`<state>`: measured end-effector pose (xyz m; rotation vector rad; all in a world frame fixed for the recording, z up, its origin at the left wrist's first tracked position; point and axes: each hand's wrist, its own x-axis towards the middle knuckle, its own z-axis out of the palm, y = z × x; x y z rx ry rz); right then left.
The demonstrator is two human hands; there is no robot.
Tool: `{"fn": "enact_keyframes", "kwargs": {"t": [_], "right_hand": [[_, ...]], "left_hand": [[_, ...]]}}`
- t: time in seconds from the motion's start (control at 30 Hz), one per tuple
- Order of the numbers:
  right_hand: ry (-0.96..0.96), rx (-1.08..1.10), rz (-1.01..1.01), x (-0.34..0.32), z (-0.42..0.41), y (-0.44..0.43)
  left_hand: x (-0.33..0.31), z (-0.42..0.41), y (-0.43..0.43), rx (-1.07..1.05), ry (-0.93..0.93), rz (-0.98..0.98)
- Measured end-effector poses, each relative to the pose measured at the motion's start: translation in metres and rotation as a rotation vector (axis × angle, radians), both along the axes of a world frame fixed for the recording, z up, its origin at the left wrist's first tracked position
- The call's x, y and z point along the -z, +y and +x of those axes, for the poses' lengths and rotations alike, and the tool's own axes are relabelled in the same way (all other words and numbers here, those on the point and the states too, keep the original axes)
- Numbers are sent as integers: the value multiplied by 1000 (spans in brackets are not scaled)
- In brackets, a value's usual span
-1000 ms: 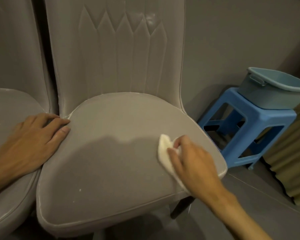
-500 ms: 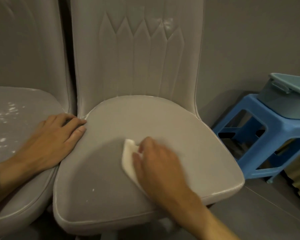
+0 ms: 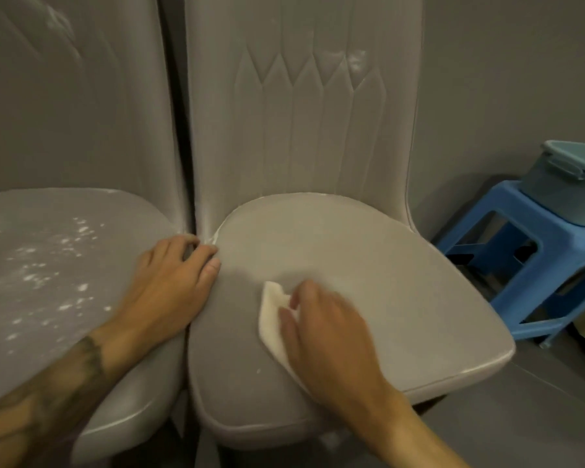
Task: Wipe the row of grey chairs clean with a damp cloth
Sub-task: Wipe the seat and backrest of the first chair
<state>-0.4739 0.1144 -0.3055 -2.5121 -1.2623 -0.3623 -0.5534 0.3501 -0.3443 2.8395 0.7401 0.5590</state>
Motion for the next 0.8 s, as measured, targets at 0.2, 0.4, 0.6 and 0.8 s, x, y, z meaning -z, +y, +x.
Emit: {"fn": "enact_keyframes", "kwargs": {"t": [0.2, 0.4, 0.6, 0.8], "right_hand": [[168, 134, -63, 0, 17, -11], [110, 197, -24, 3, -15, 15], [148, 19, -84, -3, -35, 30], [92, 31, -63, 3, -31, 40]], "left_hand": [[3, -4, -1, 58, -54, 119], [9, -10, 3, 81, 129, 306], [9, -4, 8, 87, -60, 243], [7, -6, 6, 93, -86, 110]]}}
